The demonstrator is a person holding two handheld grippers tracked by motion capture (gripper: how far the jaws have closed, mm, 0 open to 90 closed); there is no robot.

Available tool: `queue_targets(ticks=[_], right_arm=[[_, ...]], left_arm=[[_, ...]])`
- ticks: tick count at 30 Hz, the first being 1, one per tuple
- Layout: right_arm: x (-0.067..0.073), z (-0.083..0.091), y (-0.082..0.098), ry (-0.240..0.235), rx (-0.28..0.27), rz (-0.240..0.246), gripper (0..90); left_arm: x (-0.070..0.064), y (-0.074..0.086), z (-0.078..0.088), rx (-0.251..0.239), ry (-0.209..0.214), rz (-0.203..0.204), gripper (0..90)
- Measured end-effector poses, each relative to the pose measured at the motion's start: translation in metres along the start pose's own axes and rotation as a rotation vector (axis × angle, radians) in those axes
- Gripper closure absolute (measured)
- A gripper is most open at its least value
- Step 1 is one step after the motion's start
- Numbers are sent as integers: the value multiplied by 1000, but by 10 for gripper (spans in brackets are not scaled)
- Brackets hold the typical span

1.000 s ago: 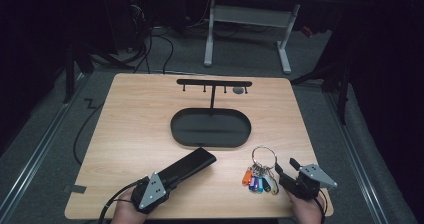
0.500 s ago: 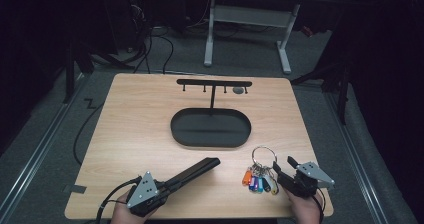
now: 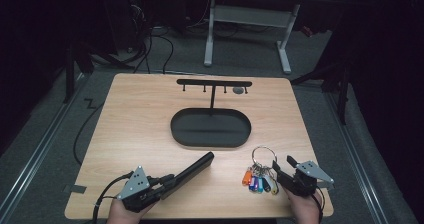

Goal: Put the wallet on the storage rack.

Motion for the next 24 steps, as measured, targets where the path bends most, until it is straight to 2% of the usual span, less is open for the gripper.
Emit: queue_targets(ticks=[5, 8, 9, 10, 11, 13, 14, 18, 24], right_arm=[[0, 0, -1, 7, 1, 3, 392], [-2, 0, -1, 13, 0, -6, 393], [-2, 0, 0, 14, 3, -9, 393], [-3, 0, 0, 14, 5, -14, 394], [-3, 0, 1, 14, 7, -17, 394], [-3, 0, 1, 14, 8, -17, 394], [-3, 1, 1, 14, 8, -17, 395], [-5, 1, 2, 14, 8, -21, 395], [-6, 3, 1, 13, 5, -19, 395]], left_arm=[[7, 2, 0, -13, -7, 26, 784], [9, 2, 0, -18, -13, 27, 750], [10, 2, 1, -17, -24, 22, 750], [9, 2, 0, -7, -36, 12, 703], [9, 3, -1, 2, -40, 0, 664], [7, 4, -3, 18, -43, -20, 655], [5, 4, -4, 24, -49, -32, 621], [1, 4, -8, 44, -67, -72, 591], [1, 6, -10, 53, -103, -100, 536]])
Point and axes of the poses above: each handheld gripper's, and its own axes: z roughly backward along the jaws, y roughly out of its underside, x roughly to its left, the point moved 1 cm from there along -z, roughly forward along the jaws, and after that the axes turned 6 degrees about z, right-handed, at the moved point
